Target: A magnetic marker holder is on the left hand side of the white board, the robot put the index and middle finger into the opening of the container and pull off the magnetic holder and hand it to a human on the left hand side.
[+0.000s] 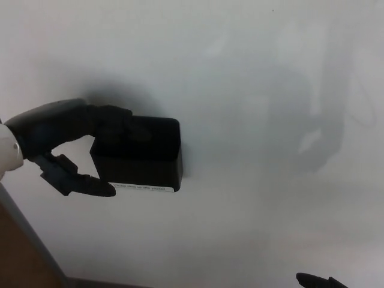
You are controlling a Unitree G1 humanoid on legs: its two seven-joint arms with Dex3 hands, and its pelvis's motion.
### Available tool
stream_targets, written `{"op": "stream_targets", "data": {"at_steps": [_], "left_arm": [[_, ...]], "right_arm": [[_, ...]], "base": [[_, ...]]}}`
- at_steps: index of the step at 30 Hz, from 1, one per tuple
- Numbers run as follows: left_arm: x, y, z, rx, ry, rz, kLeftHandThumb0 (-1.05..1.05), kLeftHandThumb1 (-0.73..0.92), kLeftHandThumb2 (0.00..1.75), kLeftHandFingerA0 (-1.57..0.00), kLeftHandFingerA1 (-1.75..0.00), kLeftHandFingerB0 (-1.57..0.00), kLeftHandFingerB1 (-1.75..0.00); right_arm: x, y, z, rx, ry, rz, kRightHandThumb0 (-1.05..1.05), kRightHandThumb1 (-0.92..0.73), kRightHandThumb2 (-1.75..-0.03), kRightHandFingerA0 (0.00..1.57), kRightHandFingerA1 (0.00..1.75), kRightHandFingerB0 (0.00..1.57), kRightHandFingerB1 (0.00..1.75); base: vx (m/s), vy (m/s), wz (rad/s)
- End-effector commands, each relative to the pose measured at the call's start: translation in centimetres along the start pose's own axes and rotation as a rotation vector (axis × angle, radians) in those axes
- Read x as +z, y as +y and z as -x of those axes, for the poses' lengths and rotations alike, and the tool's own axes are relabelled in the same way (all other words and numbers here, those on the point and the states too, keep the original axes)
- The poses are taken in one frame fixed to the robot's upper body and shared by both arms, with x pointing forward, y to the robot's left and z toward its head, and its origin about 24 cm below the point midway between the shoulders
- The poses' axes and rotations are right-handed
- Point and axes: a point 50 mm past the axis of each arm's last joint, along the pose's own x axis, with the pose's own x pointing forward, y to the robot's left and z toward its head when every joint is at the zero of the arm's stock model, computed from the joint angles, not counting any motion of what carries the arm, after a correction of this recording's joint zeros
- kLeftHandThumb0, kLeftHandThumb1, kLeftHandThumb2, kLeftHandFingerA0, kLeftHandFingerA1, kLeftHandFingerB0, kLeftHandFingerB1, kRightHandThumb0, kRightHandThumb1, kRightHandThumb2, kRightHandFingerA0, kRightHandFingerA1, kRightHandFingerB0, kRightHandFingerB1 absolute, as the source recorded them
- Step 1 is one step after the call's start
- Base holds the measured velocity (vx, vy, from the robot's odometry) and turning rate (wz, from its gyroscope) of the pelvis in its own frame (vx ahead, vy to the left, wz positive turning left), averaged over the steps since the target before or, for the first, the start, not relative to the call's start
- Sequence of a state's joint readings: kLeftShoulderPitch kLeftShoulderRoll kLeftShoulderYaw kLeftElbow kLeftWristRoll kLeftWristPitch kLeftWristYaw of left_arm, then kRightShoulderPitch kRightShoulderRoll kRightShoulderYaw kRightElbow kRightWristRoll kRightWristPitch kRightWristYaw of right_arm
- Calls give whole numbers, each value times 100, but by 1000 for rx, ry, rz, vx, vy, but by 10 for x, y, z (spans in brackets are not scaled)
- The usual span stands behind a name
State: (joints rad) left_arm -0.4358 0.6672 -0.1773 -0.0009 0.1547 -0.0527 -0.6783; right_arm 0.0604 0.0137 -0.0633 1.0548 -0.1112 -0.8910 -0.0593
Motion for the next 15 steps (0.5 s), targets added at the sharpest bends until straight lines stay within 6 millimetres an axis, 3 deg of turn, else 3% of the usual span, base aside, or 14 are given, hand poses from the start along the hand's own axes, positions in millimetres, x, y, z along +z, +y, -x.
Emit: {"op": "stream_targets", "data": {"at_steps": [1, 8, 12, 13, 15], "left_arm": [[-6, 7, 1, -96, 75, 10, -73, 52, 57, -47, -35, -56, -37], [-6, 6, -3, -132, 96, -20, -75, 53, 58, -45, -34, -54, -37], [-3, 6, -11, -131, 91, -38, -78, 54, 58, -44, -35, -44, -34], [-3, 6, -11, -130, 91, -38, -78, 45, 85, -38, -45, -38, -43], [-2, 6, -14, -127, 85, -42, -78, 46, 85, -36, -44, -36, -43]], "right_arm": [[1, -6, -2, -23, -9, 6, -52, -72, -62, 73, 47, 69, 45], [1, -6, -2, -23, -7, 13, -52, -73, -62, 72, 47, 68, 45], [2, -6, -3, -23, -10, -3, -52, -72, -62, 73, 47, 69, 45], [2, -6, -3, -23, -10, -1, -53, -73, -62, 72, 46, 68, 45], [2, -5, -3, -25, -10, -1, -53, -72, -62, 73, 47, 69, 45]], "base": [[0, 0, 0], [0, 0, 0], [0, 0, 0], [0, 0, 0], [0, 0, 0]]}}
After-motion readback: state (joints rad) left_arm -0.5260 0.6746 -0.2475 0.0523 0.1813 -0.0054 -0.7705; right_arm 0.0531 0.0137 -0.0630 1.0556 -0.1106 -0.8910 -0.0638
